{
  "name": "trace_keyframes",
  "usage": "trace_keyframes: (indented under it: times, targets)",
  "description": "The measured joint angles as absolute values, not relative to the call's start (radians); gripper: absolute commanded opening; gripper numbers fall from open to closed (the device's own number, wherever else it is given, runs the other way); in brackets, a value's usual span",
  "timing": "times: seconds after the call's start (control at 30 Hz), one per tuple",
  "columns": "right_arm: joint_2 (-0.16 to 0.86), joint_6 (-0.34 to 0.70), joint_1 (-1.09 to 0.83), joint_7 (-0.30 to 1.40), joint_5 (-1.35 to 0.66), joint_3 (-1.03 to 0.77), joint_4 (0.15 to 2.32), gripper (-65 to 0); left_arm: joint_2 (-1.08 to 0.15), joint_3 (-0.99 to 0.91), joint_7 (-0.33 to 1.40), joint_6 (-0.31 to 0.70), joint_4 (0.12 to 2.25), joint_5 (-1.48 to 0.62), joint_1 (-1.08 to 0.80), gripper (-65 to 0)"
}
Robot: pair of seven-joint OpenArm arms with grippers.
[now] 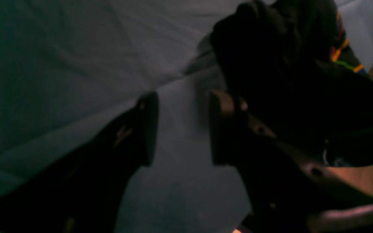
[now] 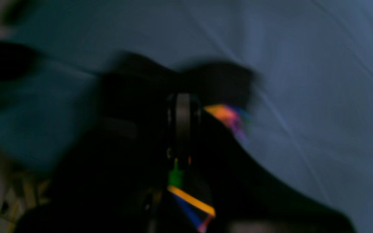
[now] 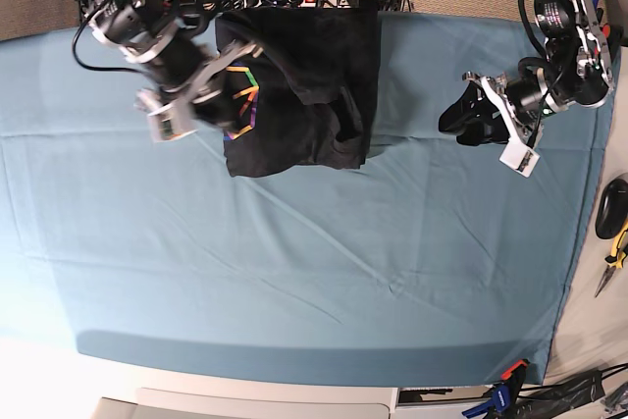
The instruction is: Fold the T-shirt properly
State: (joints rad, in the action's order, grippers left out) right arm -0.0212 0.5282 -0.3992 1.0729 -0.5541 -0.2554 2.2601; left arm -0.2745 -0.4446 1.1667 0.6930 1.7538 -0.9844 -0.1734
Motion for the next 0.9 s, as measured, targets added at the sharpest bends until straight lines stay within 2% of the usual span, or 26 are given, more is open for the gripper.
trace_keyframes:
  times: [0.33,0.57,0.8,0.9]
  targets:
    - [-0.022,0.523,-0.399,1.074,-0.517,-0.075,2.085,-65.0,-0.274,-0.444,1.167,0.693,1.754,-0.984,-0.173,-39.2]
    - [-0.02,0.524,-0.399,1.195,-0.54,0.074,2.075,-65.0,-0.274,-0.445,1.167,0.693,1.754,-0.984,-0.173,-39.2]
    - [-0.02,0.68,-0.399,1.39,-0.786,0.141,2.074,-65.0,-0.274,-0.444,1.167,0.693,1.754,-0.984,-0.173,-39.2]
    - [-0.019,0.686,-0.398,1.398,-0.817,0.141,2.075,-65.0,-0.274,-0.444,1.167,0.693,1.754,-0.984,-0.173,-39.2]
